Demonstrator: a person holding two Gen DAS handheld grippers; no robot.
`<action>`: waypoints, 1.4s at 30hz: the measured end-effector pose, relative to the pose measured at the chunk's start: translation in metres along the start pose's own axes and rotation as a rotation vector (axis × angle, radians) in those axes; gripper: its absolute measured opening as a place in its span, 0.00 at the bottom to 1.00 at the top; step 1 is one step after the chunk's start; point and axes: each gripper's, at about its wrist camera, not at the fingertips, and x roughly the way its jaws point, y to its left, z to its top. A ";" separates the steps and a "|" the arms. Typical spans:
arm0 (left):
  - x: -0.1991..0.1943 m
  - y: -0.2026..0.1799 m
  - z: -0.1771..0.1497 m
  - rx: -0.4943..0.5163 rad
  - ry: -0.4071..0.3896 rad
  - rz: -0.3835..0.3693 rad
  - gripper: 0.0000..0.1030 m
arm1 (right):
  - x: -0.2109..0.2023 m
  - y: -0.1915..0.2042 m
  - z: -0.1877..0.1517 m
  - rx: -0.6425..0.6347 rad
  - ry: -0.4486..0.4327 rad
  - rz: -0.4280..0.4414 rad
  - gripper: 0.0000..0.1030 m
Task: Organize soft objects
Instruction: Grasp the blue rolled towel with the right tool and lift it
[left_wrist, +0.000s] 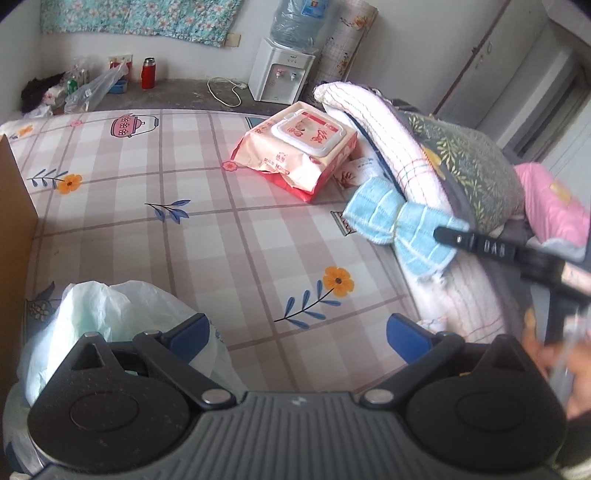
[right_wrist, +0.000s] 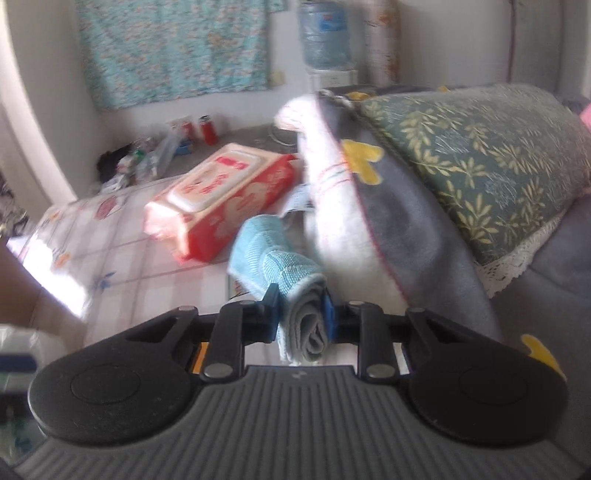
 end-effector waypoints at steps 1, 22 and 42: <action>-0.001 0.000 0.001 -0.011 -0.003 -0.007 0.99 | -0.004 0.007 -0.003 -0.033 -0.002 0.006 0.21; 0.028 -0.006 -0.004 -0.068 0.118 -0.015 0.58 | -0.068 0.056 -0.045 -0.085 0.092 0.425 0.42; 0.074 -0.029 -0.020 0.107 0.243 0.069 0.57 | 0.063 0.057 -0.023 0.223 0.423 0.447 0.51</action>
